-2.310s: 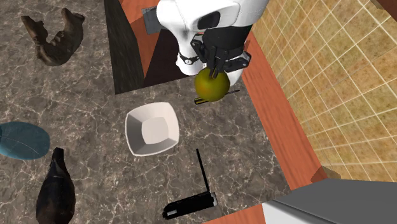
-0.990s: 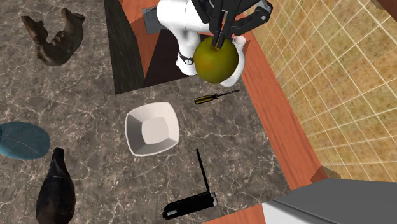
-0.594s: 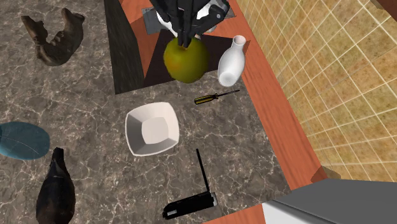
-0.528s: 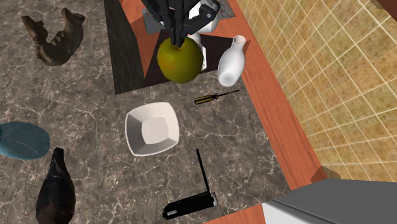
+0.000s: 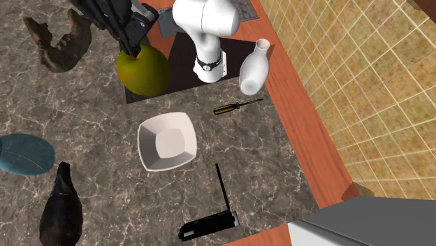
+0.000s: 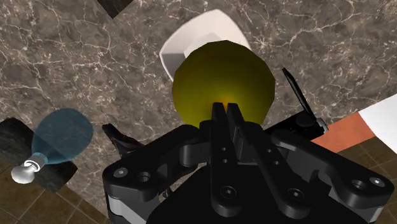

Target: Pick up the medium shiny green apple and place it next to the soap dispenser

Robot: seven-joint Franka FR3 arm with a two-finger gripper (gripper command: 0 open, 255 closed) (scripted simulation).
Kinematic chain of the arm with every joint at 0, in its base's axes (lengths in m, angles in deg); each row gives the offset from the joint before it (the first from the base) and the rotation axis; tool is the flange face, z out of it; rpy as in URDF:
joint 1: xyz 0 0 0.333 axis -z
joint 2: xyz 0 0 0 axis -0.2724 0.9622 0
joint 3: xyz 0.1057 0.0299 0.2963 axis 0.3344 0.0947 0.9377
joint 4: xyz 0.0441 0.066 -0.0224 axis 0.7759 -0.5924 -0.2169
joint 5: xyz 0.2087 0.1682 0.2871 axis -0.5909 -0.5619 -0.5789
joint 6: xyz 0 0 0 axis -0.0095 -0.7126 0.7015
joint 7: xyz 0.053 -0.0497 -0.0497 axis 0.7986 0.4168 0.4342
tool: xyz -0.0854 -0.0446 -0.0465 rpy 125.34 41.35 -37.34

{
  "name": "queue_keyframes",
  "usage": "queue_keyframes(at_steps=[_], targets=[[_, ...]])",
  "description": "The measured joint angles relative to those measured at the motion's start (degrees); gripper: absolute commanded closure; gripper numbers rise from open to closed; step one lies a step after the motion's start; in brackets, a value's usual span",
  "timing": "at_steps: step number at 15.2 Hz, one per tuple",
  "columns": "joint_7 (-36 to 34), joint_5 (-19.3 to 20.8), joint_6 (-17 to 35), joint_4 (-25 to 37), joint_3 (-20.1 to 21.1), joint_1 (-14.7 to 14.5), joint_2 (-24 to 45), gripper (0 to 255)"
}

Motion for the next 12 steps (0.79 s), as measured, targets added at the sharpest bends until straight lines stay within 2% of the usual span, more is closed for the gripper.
queue_keyframes(at_steps=[6, 12], targets=[[8.3, 1.8, 1.3, 3.6, -5.9, 2.3, 4.3, 255], [16.6, 2.2, 1.8, 10.8, -11.6, 4.8, 11.2, 255]])
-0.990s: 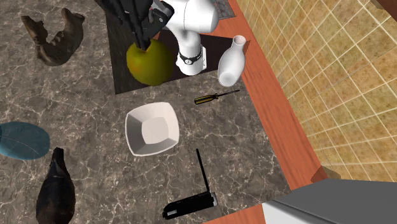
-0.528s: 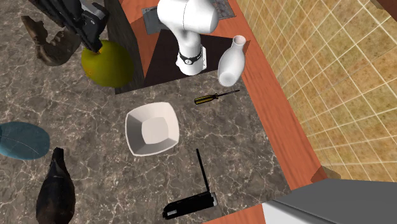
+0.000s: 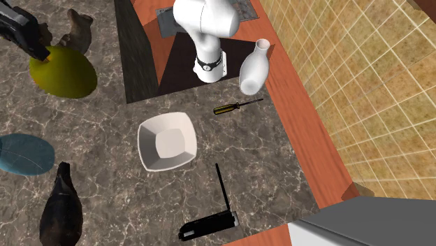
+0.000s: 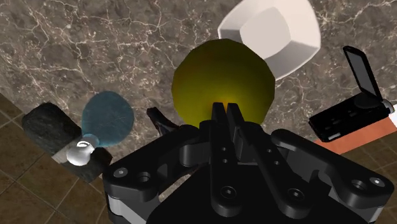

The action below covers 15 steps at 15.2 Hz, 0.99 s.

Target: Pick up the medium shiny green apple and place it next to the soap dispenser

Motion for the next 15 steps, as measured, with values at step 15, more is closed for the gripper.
queue_keyframes(at_steps=[15], targets=[[13.9, -3.6, 3.1, 11.7, -8.5, 6.3, 14.2, 255]])
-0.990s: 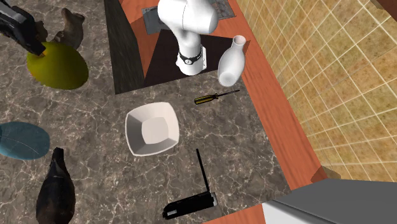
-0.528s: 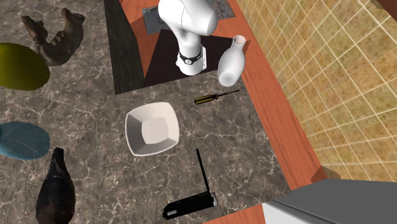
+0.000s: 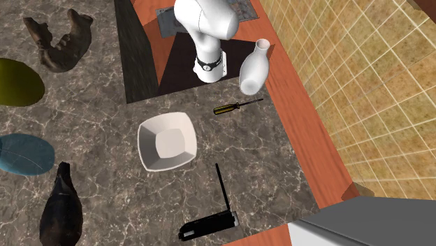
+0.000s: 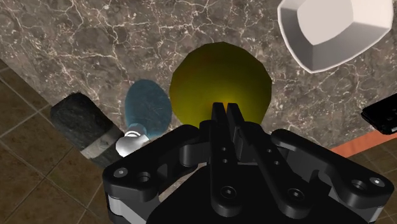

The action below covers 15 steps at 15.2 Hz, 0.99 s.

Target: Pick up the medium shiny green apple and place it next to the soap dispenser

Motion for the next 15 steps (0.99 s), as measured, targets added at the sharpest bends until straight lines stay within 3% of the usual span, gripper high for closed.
queue_keyframes(at_steps=[15], targets=[[-1.9, 1.9, 13.8, -20.1, 0.7, -0.7, -6.5, 255]])
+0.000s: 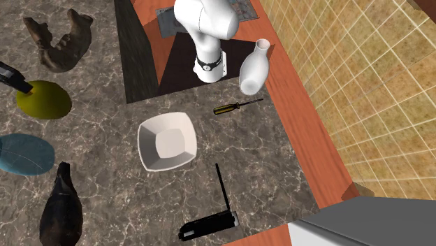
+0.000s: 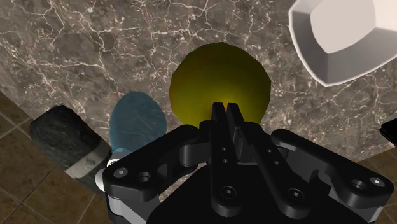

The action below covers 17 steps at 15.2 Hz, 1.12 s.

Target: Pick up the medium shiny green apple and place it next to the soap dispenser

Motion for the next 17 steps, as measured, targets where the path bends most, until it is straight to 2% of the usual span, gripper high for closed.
queue_keyframes(at_steps=[17], targets=[[-1.2, 0.7, 13.2, -15.1, 0.0, 0.0, -1.9, 255]])
